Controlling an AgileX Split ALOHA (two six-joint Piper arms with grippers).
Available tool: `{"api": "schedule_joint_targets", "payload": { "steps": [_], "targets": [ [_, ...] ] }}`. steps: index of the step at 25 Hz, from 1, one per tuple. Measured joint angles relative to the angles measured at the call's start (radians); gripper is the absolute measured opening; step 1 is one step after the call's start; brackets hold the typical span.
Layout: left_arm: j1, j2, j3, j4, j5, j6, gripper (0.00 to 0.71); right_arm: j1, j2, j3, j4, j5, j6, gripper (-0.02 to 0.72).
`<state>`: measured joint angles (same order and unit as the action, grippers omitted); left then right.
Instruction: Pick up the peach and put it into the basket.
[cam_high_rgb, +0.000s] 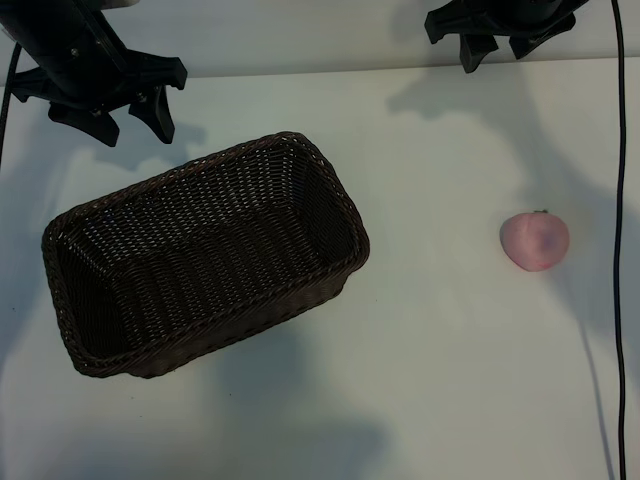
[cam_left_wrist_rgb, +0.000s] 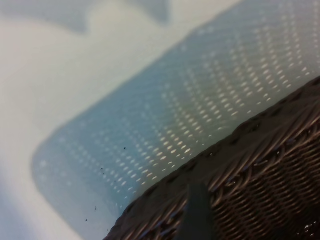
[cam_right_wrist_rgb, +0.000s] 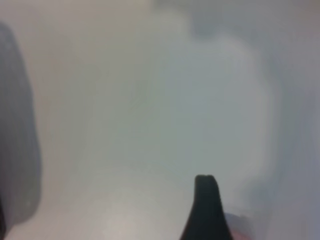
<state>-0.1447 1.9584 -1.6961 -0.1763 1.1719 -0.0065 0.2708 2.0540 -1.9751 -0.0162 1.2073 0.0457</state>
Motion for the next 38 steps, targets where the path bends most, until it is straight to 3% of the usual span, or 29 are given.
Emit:
{"api": "schedule_joint_targets", "payload": {
  "steps": [11,17,23,28,34,38],
  "targets": [
    [-0.001,-0.006,0.0,0.017,0.0,0.014,0.596,0.0,0.0,0.0,0.006,0.001,0.0,0.526],
    [-0.001,-0.128,0.027,0.052,0.0,-0.06,0.596,0.0,0.0,0.0,0.016,0.002,-0.001,0.526],
    [-0.001,-0.332,0.289,0.1,-0.009,-0.156,0.596,0.0,0.0,0.0,0.016,0.002,-0.001,0.526],
    [-0.001,-0.478,0.53,0.125,-0.111,-0.283,0.596,0.0,0.0,0.0,0.016,0.004,0.0,0.526],
    [-0.001,-0.565,0.694,0.278,-0.138,-0.51,0.596,0.0,0.0,0.0,0.016,0.011,-0.004,0.526],
    [-0.001,-0.566,0.785,0.291,-0.2,-0.562,0.596,0.0,0.0,0.0,0.016,0.011,-0.004,0.526]
  ]
}}
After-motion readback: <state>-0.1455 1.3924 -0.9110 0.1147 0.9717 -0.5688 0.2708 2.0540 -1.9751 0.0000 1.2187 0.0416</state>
